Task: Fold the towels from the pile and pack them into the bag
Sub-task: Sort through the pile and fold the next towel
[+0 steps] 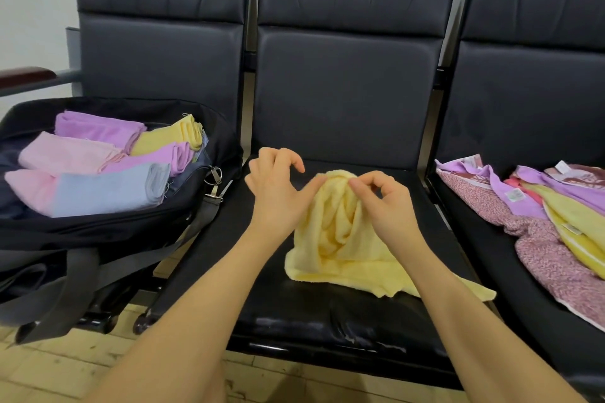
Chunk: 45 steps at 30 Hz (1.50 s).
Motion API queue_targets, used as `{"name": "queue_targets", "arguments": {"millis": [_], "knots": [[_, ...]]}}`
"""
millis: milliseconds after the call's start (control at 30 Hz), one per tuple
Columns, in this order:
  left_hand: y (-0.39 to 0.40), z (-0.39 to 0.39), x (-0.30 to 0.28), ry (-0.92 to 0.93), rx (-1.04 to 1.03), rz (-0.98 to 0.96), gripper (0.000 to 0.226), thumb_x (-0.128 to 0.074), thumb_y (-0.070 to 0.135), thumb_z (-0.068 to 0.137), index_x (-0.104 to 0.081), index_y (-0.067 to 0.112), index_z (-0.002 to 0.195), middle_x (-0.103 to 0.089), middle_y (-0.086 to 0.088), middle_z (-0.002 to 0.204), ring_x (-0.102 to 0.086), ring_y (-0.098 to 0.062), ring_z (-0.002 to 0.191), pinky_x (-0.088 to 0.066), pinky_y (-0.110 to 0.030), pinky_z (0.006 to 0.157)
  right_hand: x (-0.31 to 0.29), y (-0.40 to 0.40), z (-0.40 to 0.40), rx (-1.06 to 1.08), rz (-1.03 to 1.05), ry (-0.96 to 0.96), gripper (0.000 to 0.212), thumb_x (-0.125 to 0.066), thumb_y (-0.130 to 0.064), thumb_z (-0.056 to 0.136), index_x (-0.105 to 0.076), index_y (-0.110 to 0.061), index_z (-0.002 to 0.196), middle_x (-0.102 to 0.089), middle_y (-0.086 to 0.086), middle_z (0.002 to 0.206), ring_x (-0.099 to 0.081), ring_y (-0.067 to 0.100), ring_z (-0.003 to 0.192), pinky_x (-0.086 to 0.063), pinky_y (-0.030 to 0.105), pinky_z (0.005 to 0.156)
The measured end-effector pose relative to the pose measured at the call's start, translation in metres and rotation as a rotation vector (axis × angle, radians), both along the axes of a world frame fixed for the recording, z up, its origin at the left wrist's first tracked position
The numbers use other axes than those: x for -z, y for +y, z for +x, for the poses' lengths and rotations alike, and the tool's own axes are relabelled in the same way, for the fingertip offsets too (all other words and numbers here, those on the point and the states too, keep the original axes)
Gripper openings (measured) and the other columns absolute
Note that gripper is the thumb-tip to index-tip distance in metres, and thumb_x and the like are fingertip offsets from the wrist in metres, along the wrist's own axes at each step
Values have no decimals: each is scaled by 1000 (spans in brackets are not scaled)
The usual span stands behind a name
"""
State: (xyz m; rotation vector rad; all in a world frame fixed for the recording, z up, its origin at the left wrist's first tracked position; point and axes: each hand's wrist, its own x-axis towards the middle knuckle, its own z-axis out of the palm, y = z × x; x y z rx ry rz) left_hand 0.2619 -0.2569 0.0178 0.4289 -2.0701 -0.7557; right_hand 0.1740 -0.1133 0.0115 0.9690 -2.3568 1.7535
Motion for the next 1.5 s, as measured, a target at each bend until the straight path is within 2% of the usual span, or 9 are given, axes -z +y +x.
{"name": "queue_targets", "arguments": {"millis": [167, 267, 400, 467, 700, 933, 1100, 1300, 1500], "knots": [[6, -6, 14, -369, -22, -21, 52, -50, 72, 78, -56, 25, 99, -42, 10, 103, -31, -10, 100, -17, -27, 85, 2, 6, -7, 31, -18, 38, 9, -58, -35, 91, -64, -30, 86, -63, -6, 89, -59, 16, 95, -45, 52, 94], [13, -13, 23, -465, 69, 107, 55, -52, 69, 81, -56, 24, 114, -48, 8, 111, -40, -13, 109, -23, -31, 91, 3, 8, -9, 31, -8, 60, 11, -57, -37, 90, -64, -30, 85, -64, -10, 87, -59, 13, 93, -44, 54, 95], [12, -22, 31, -414, 213, 352, 31, -55, 53, 89, -58, 25, 103, -61, 10, 96, -57, -14, 100, -34, -38, 105, 5, 11, -9, 52, 7, 48, 13, -55, -41, 89, -63, -31, 85, -63, -11, 86, -59, 14, 95, -45, 51, 95], [12, -22, 31, -365, 240, 406, 24, -60, 46, 88, -62, 23, 96, -64, 7, 91, -61, -14, 92, -44, -45, 99, 6, 13, -10, 70, 2, 30, 13, -56, -34, 92, -64, -25, 87, -63, -5, 88, -58, 15, 92, -49, 42, 89], [0, -9, 26, -299, 256, 433, 16, -67, 33, 87, -68, 17, 91, -69, 0, 85, -66, -16, 84, -54, -33, 78, 0, 24, -11, 192, -113, -23, 18, -59, -26, 94, -64, -17, 80, -58, -5, 72, -50, 0, 65, -42, 16, 63], [-10, 14, -6, -127, 262, 462, 20, -71, 30, 84, -69, 10, 77, -69, -7, 78, -64, -17, 72, -50, -32, 67, -21, 34, 5, 196, -250, -67, 5, -64, -20, 90, -68, -21, 88, -66, -4, 83, -58, 5, 77, -46, 18, 70], [-22, 21, -43, -123, 233, 450, 11, -68, 19, 85, -72, 10, 81, -69, -5, 85, -64, -17, 85, -52, -32, 80, -50, 38, 8, 221, -250, 21, 29, -62, -4, 88, -66, -24, 109, -62, -1, 92, -55, 6, 79, -48, 20, 77], [-29, 24, -114, -117, 292, 519, 5, -67, 14, 87, -69, 9, 89, -63, 4, 75, -57, 0, 64, -41, -7, 47, -116, 37, 9, 318, -374, 102, 31, -58, -4, 86, -67, -19, 112, -66, 7, 97, -62, 14, 86, -52, 24, 81], [-33, 22, -169, 89, 289, 469, 12, -68, 23, 87, -70, 11, 89, -65, 7, 87, -58, -3, 81, -45, -18, 67, -179, 46, 16, 384, -446, 215, 20, -54, -6, 88, -66, -18, 97, -65, 3, 86, -59, 13, 75, -49, 21, 67]]}}
